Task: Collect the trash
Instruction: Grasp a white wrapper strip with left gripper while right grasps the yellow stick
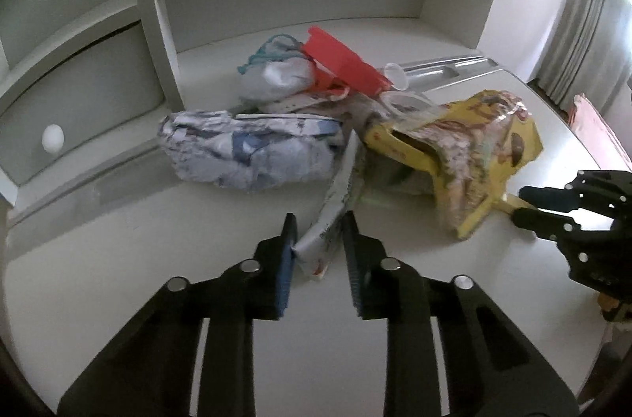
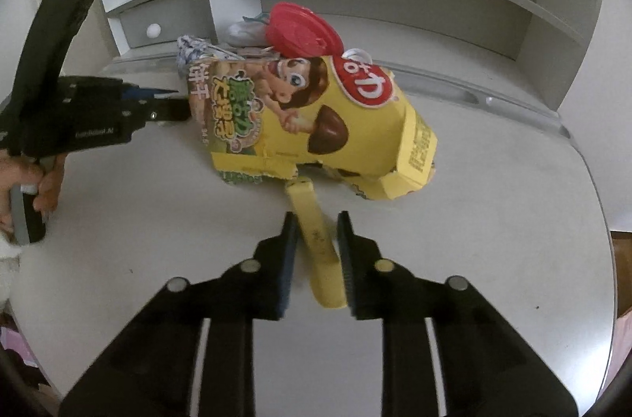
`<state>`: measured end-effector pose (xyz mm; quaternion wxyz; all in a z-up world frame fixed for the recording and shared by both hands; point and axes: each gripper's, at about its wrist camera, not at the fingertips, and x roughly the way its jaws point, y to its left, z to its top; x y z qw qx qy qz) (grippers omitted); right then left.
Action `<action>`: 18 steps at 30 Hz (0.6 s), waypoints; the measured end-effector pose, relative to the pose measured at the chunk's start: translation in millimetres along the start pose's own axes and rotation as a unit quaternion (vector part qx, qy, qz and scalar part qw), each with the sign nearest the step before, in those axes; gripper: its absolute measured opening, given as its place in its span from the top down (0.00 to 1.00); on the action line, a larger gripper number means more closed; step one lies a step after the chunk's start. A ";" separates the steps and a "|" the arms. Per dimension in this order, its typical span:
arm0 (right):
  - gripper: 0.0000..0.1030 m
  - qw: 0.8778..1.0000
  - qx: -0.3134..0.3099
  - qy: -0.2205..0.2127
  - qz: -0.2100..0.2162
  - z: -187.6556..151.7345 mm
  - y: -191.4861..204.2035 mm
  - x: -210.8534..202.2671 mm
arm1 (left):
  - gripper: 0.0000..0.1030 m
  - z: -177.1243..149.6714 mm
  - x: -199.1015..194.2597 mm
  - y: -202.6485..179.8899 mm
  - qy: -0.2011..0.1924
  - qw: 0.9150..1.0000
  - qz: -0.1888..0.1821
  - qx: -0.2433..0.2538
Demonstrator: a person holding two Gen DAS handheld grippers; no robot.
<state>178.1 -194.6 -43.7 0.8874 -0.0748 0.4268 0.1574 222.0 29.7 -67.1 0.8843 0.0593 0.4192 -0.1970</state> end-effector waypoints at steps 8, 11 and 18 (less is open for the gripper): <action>0.87 0.996 0.082 -0.034 -0.028 -4.2 -30.5 -13.3 | 0.90 -17.3 -7.2 12.9 -0.013 0.999 0.032 -0.036; 0.87 0.991 0.109 -0.054 -0.047 -7.9 -39.1 -21.6 | 0.90 -19.6 -11.4 16.4 -0.030 0.998 0.047 -0.042; 0.87 0.989 0.113 -0.067 -0.066 -8.8 -40.8 -29.0 | 0.90 -17.9 -19.1 8.2 -0.051 0.996 0.050 -0.043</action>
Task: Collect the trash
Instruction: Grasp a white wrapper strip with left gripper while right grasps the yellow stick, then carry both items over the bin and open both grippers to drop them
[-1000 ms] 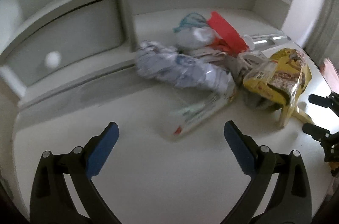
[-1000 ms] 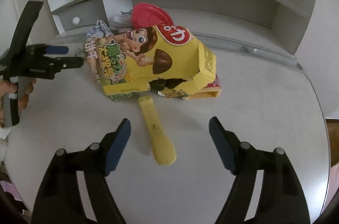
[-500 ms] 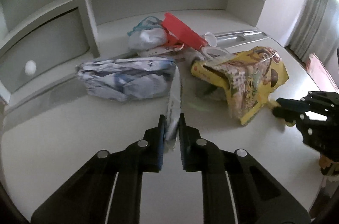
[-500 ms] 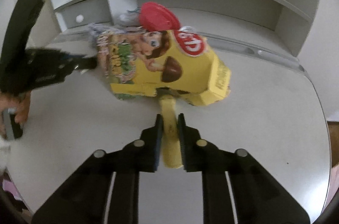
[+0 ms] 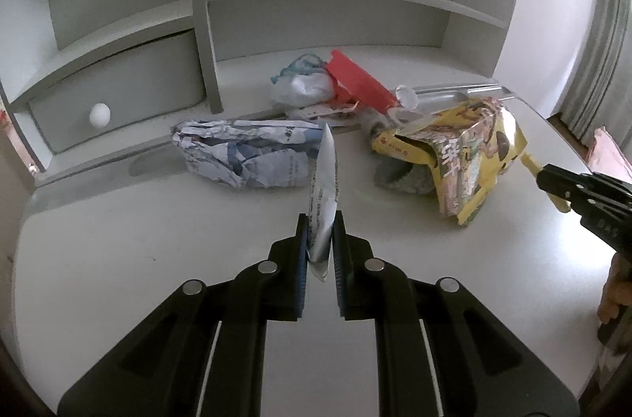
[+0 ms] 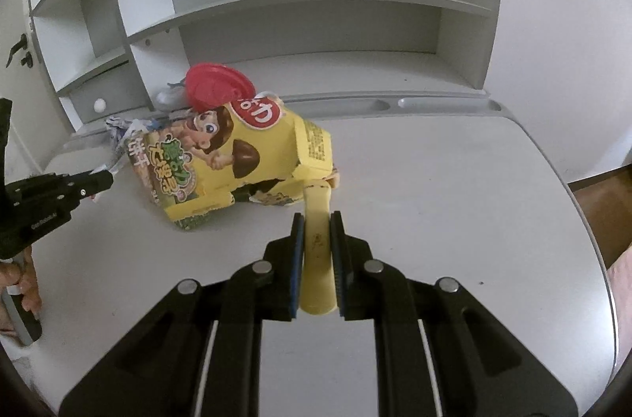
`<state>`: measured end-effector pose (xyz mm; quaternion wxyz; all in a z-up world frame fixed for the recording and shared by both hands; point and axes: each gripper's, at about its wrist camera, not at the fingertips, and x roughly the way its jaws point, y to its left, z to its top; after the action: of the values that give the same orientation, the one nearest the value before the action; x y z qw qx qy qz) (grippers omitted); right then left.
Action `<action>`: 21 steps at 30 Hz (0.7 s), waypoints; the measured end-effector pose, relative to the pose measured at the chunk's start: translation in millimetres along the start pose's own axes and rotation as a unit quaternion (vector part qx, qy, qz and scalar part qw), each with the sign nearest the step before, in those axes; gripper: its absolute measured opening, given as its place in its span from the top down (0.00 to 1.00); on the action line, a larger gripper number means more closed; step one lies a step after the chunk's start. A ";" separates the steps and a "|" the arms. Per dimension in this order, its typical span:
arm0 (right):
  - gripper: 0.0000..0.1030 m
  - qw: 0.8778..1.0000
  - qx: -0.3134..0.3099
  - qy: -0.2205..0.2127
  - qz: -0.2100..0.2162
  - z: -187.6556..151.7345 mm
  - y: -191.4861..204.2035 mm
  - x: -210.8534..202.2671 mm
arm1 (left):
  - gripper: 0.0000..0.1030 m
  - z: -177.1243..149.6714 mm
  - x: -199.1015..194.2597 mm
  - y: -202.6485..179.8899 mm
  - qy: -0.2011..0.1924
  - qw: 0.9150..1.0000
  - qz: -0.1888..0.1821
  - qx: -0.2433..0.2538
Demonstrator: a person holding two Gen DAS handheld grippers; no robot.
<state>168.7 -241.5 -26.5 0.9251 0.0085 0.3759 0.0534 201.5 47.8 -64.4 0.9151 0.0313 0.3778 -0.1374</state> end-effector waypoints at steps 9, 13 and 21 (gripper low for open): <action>0.87 1.000 0.009 -0.003 -0.013 0.8 -1.4 0.4 | 0.90 -6.7 0.3 -6.9 -0.007 1.000 -0.002 0.006; 0.87 1.000 0.010 -0.001 -0.016 0.0 -1.4 0.7 | 0.90 -6.3 1.4 -7.1 -0.005 1.000 -0.005 0.001; 0.87 1.000 0.000 -0.001 -0.025 -1.6 4.7 2.3 | 0.90 -10.9 -5.1 -9.1 -0.005 1.000 -0.007 -0.002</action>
<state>168.8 -236.7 -29.0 0.9265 -0.0010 0.3750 0.0306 188.2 42.0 -68.2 0.9160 0.0259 0.3740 -0.1429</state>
